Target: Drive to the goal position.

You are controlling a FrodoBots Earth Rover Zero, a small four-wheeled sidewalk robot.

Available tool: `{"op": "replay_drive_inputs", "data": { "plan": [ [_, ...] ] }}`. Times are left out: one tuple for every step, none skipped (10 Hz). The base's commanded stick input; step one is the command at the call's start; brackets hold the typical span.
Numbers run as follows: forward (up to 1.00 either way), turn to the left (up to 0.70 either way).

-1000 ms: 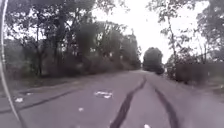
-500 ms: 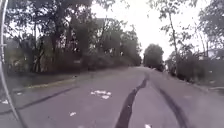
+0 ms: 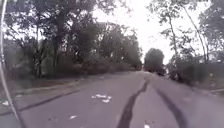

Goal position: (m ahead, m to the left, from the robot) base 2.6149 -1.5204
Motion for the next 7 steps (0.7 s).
{"op": "replay_drive_inputs", "data": {
  "plan": [
    [0.70,0.00],
    [0.70,0.00],
    [0.70,0.00],
    [0.70,0.00],
    [0.70,0.00],
    [0.70,0.00],
    [0.70,0.00]
  ]
}}
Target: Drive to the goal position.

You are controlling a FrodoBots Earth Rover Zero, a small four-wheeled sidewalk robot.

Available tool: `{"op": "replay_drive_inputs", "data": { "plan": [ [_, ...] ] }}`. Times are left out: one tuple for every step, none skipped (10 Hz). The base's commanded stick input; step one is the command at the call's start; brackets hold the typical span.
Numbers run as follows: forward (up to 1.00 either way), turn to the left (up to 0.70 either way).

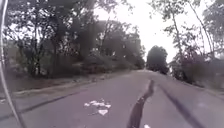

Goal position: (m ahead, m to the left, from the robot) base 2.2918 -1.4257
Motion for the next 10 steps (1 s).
{"op": "replay_drive_inputs", "data": {
  "plan": [
    [0.70,0.00],
    [0.70,0.00],
    [0.70,0.00],
    [0.70,0.00],
    [0.70,0.00],
    [0.70,0.00],
    [0.70,0.00],
    [0.70,0.00],
    [0.70,0.00],
    [0.70,0.00]
  ]
}}
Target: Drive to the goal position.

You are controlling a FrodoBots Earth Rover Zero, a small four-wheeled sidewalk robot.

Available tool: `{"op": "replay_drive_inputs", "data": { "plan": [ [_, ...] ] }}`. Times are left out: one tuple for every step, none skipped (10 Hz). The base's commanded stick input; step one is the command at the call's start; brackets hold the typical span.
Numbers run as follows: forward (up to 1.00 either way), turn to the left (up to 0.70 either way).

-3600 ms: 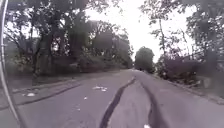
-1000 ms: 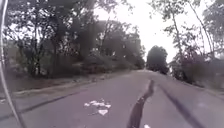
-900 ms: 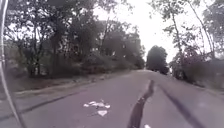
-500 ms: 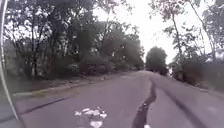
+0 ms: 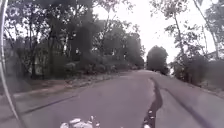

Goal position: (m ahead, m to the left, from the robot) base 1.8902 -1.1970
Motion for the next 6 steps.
{"op": "replay_drive_inputs", "data": {
  "plan": [
    [0.70,0.00],
    [0.70,0.00],
    [0.70,0.00],
    [0.70,0.00],
    [0.70,0.00],
    [0.70,0.00]
  ]
}}
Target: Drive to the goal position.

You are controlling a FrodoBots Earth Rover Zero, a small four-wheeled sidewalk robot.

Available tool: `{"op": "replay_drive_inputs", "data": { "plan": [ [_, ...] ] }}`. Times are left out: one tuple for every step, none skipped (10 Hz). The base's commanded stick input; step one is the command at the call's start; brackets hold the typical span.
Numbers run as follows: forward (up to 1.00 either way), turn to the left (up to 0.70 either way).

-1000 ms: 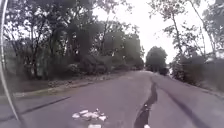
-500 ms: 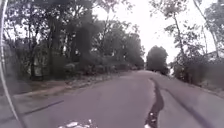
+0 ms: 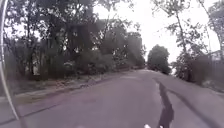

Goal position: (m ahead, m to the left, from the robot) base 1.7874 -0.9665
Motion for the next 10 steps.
{"op": "replay_drive_inputs", "data": {
  "plan": [
    [0.70,0.00],
    [0.70,0.00],
    [0.70,0.00],
    [0.70,0.00],
    [0.70,0.00],
    [0.70,0.00],
    [0.70,0.00],
    [0.70,0.00],
    [0.70,-0.11],
    [0.70,-0.28]
  ]
}}
